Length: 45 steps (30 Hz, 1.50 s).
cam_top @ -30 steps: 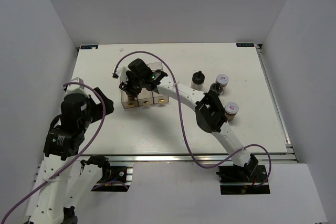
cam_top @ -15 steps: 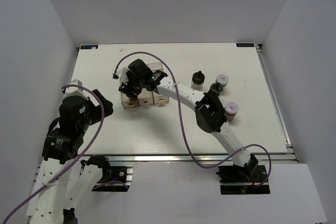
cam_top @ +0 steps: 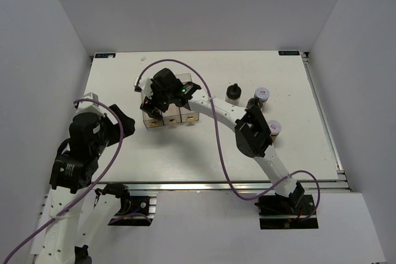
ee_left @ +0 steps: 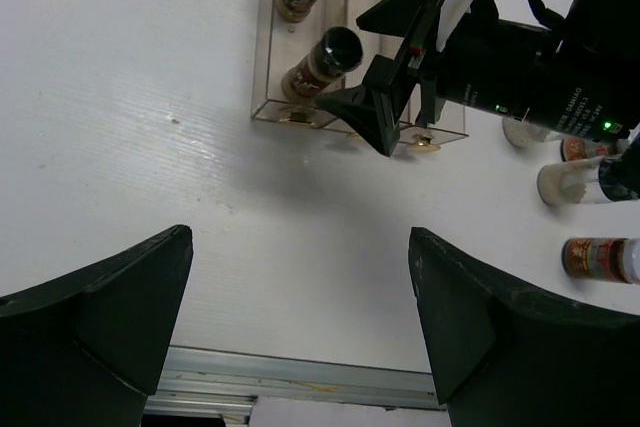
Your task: Organize the condiment bottles
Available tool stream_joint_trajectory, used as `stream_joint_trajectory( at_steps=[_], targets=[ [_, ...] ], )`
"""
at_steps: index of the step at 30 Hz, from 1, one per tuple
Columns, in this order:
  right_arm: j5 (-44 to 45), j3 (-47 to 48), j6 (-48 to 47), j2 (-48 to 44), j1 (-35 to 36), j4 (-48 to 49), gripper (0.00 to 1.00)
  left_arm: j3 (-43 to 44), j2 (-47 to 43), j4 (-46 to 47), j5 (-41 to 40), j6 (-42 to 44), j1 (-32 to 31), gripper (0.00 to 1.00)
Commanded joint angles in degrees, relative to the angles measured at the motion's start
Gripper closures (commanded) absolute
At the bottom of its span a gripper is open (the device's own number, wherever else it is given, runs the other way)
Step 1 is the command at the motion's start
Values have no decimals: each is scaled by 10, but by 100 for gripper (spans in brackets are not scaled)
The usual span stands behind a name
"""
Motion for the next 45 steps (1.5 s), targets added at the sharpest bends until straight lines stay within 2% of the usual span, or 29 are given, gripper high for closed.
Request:
stream_joint_trajectory(
  at_steps=[1, 5, 10, 15, 19, 21, 24, 27, 31, 32, 38, 42, 45],
  targets=[
    [-24, -24, 13, -95, -2, 12, 11, 15, 2, 41, 43, 17, 1, 2],
    [-35, -62, 29, -144, -13, 4, 11, 22, 16, 63, 85, 28, 1, 2],
    [-80, -98, 36, -218, -39, -20, 11, 32, 49, 118, 184, 31, 1, 3],
    [-154, -127, 54, -282, -110, -60, 11, 39, 113, 173, 259, 22, 1, 8],
    [-191, -161, 104, -347, -199, -60, 11, 42, 167, 234, 303, 4, -4, 11],
    [-179, -179, 116, -377, -227, -60, 11, 50, 207, 251, 292, 4, -34, 11],
    [-150, -220, 134, -418, -297, -59, 11, 102, 288, 248, 246, 20, -119, 10],
    [-166, -271, 146, -450, -348, -64, 11, 141, 357, 242, 208, 27, -165, 5],
    [-189, -314, 161, -480, -439, -78, 11, 238, 507, 219, 144, 41, -243, 2],
    [-191, -323, 154, -493, -449, -79, 11, 281, 533, 211, 114, 43, -251, 2],
    [-193, -387, 154, -532, -504, -71, 11, 416, 715, 174, 50, 80, -297, 2],
    [-198, -401, 149, -544, -529, -74, 11, 490, 791, 186, 52, 114, -317, 2],
    [-207, -406, 148, -545, -537, -76, 11, 513, 831, 207, 48, 127, -325, 2]
  ],
)
